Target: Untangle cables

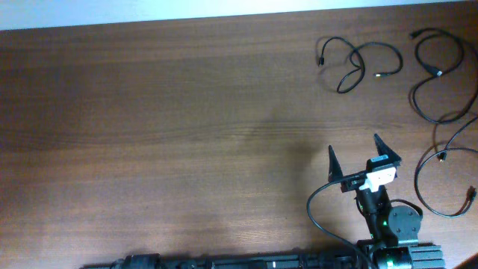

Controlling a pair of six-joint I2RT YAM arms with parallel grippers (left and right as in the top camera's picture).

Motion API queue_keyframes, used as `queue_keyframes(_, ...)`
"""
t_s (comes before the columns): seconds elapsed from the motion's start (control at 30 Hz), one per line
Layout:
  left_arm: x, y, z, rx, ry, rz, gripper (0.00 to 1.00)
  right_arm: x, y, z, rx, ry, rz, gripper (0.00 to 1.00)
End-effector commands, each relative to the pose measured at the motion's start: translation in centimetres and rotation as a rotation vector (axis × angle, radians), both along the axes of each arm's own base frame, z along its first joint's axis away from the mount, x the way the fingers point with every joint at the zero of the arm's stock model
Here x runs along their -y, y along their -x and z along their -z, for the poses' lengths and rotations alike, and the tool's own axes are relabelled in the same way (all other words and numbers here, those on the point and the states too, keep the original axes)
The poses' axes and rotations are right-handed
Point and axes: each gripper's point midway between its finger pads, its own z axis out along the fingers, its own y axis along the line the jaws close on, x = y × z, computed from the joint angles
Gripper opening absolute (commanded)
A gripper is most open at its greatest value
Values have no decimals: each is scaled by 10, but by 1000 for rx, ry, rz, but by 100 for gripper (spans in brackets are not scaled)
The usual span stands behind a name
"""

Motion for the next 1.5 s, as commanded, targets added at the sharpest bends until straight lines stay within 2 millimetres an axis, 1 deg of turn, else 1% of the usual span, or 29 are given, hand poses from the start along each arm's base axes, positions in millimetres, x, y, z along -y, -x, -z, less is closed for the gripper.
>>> queue_keyframes(0.0, 0, 1, 0, 2, -1, -8, 99, 1, 0, 17, -66, -14, 10, 98)
queue_keyframes(0.03, 0, 1, 0, 2, -1, -8, 99, 4, 0, 29, -118, -14, 23, 98)
queue_keyframes(0.07, 0, 1, 0, 2, -1, -8, 99, 6, -1, 30, -120, -16, 36, 99)
queue_keyframes(0.13, 0, 1, 0, 2, -1, -8, 99, 17, -2, 31, -125, -16, 103, 98)
queue_keyframes(0.17, 0, 1, 0, 2, -1, -8, 99, 17, -2, 31, -127, -24, 103, 99)
queue_keyframes(0.23, 0, 1, 0, 2, -1, -8, 99, 27, -2, 32, -140, -142, 160, 98)
queue_keyframes(0.97, 0, 1, 0, 2, -1, -8, 99, 26, -2, 32, -140, -144, 155, 98)
queue_keyframes(1.07, -1, -2, 2, -27, -35, -12, 99, 26, -2, 32, -140, -144, 155, 98)
queue_keyframes(1.1, -1, -6, 3, -43, -36, -12, 99, 26, -2, 32, -140, -144, 155, 98)
queue_keyframes(1.13, 0, -21, 9, -105, -61, -5, 99, 26, -2, 32, -140, -144, 155, 98)
queue_keyframes(1.2, 1, -62, 32, -275, -67, 0, 99, 26, -2, 32, -140, -144, 155, 98)
queue_keyframes(1.23, 1, -96, 45, -366, -68, 4, 99, 26, -2, 32, -140, -144, 155, 98)
queue_keyframes(1.3, 3, -170, 58, -421, -71, 21, 99, 26, -2, 32, -140, -144, 155, 99)
queue_keyframes(1.33, 5, -196, 66, -434, -78, 33, 99, 26, -2, 32, -140, -144, 155, 98)
queue_keyframes(1.37, 7, -220, 78, -454, -78, 42, 99, 26, -2, 32, -140, -144, 155, 99)
queue_keyframes(1.4, 9, -247, 95, -471, -79, 52, 99, 26, -2, 32, -140, -144, 155, 98)
queue_keyframes(1.43, 14, -279, 119, -489, -84, 81, 99, 26, -2, 32, -140, -144, 155, 98)
queue_keyframes(1.47, 16, -293, 129, -488, -83, 94, 99, 26, -2, 32, -140, -144, 155, 99)
